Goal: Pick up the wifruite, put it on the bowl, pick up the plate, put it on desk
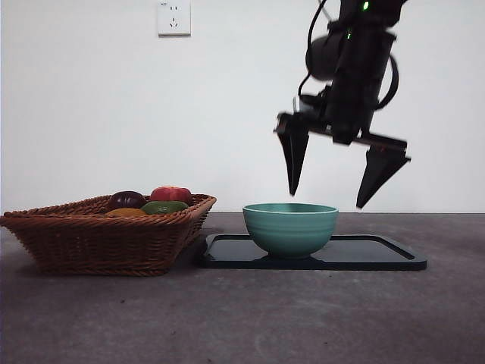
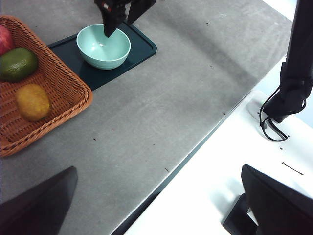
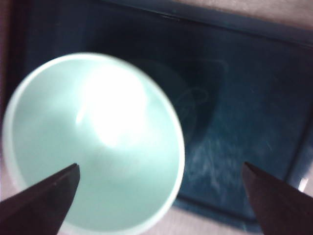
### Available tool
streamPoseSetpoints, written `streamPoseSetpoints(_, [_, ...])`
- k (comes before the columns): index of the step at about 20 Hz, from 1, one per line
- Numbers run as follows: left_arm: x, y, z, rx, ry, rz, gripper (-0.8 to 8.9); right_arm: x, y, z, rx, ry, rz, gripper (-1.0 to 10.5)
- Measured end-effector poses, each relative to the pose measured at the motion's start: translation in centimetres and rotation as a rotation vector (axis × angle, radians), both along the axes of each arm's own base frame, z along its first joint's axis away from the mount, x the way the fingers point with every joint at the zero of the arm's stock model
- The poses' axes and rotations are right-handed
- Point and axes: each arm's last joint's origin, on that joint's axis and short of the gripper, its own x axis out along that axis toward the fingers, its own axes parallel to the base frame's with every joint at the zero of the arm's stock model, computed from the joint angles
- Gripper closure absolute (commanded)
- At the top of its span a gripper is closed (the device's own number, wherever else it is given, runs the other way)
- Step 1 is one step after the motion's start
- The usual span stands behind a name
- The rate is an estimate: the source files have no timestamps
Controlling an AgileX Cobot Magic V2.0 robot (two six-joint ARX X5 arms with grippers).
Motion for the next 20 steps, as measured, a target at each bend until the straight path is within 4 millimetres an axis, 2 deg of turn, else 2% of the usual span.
streamPoseSetpoints(2, [0.0,0.0,0.0,0.000,0.000,0.000,2.52,0.5,0.1,-1.2,-0.010,0.016,0.001,4.9])
streamPoseSetpoints(4, [0.0,0.0,0.0,0.000,-0.001,0.000,2.52,0.8,0.2,-1.8,-0.033,0.014,-0.003,5.9])
streamPoseSetpoints(7, [0.0,0.0,0.0,-0.001,-0.002,0.000,2.52,0.9,0.1,-1.9,-0.030,0.009,-0.005,7.5])
streamPoseSetpoints(12, [0.0,0.0,0.0,-0.001,-0.003,0.000,2.52,1.1,-0.3,-1.9,-0.024,0.006,-0.013,9.2])
streamPoseSetpoints(20, [0.1,0.0,0.1,-0.002,-0.009,-0.002,2.52,1.0,-0.5,-1.4,-0.005,0.028,-0.010,9.4])
